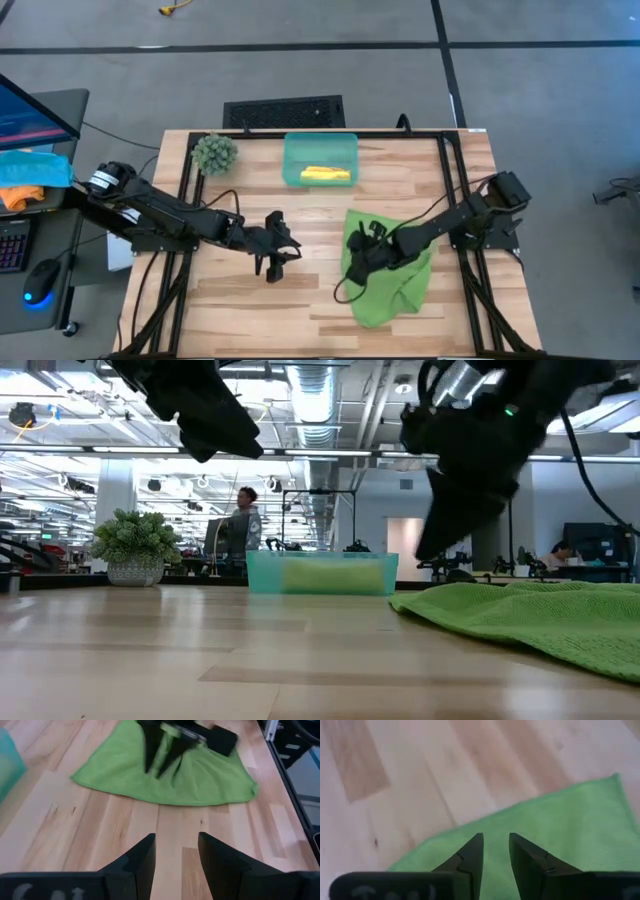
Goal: Roll microfiber towels into tight, uniform cylinder then place into a basket
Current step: Fold the green microfiber cloth
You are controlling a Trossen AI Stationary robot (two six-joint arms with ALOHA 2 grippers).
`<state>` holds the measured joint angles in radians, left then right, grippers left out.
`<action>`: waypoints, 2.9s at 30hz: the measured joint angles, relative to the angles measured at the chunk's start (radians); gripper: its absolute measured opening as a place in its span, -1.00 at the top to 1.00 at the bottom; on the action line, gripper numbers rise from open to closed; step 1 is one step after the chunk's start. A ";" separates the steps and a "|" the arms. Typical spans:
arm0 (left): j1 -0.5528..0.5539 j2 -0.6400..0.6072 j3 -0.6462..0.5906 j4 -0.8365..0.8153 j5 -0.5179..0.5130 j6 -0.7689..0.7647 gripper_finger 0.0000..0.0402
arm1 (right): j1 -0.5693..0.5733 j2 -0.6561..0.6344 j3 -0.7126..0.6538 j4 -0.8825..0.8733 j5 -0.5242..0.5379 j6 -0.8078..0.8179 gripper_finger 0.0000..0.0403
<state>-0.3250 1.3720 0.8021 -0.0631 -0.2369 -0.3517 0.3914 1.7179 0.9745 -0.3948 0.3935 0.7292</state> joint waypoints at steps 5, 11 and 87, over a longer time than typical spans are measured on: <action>0.000 0.000 0.000 -0.016 0.013 0.052 0.31 | -0.032 -0.083 0.001 0.019 -0.074 -0.001 0.44; 0.015 0.000 0.000 -0.084 0.015 0.053 0.31 | -0.101 -0.126 0.002 -0.002 0.028 -0.004 0.44; 0.147 0.401 -0.007 0.450 0.187 0.181 0.31 | 0.278 0.144 0.309 -0.878 -0.063 0.304 0.44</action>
<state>-0.1779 1.7725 0.7955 0.3872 -0.0496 -0.1708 0.6691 1.8622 1.2835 -1.2729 0.3307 1.0330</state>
